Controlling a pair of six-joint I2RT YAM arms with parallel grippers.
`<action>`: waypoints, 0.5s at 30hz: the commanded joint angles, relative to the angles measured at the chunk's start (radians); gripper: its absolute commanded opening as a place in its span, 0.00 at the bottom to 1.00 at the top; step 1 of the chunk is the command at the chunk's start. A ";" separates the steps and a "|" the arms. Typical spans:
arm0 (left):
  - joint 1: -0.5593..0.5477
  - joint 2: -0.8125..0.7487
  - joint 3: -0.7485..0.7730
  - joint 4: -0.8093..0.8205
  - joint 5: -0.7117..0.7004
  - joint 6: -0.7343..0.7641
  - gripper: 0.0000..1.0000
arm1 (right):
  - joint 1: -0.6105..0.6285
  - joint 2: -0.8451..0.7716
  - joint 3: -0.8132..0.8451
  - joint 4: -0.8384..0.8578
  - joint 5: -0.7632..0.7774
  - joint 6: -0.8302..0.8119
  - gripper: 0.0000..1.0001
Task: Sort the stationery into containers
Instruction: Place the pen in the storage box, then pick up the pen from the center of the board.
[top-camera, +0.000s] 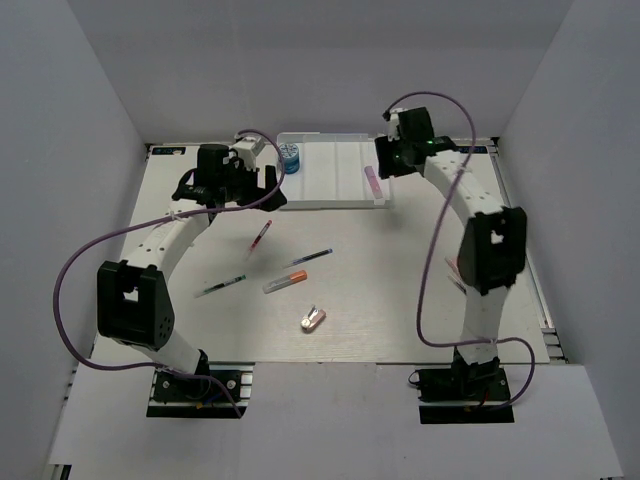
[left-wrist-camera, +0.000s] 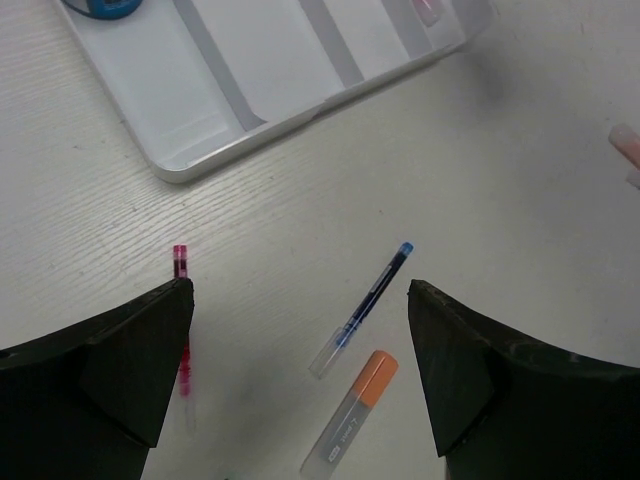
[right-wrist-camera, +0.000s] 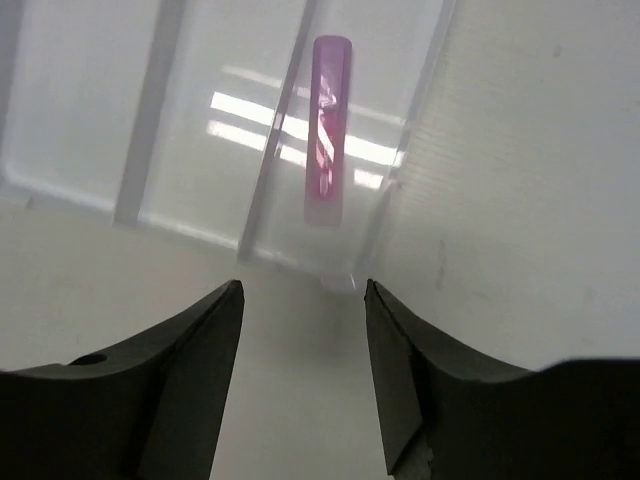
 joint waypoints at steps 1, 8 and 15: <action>0.002 -0.036 0.045 -0.037 0.118 0.063 0.97 | -0.041 -0.299 -0.150 -0.070 -0.068 -0.239 0.58; 0.002 -0.039 0.053 -0.075 0.123 0.103 0.94 | -0.164 -0.616 -0.560 -0.206 -0.040 -0.411 0.58; 0.002 -0.061 0.033 -0.063 0.155 0.106 0.94 | -0.270 -0.696 -0.838 -0.188 0.037 -0.518 0.45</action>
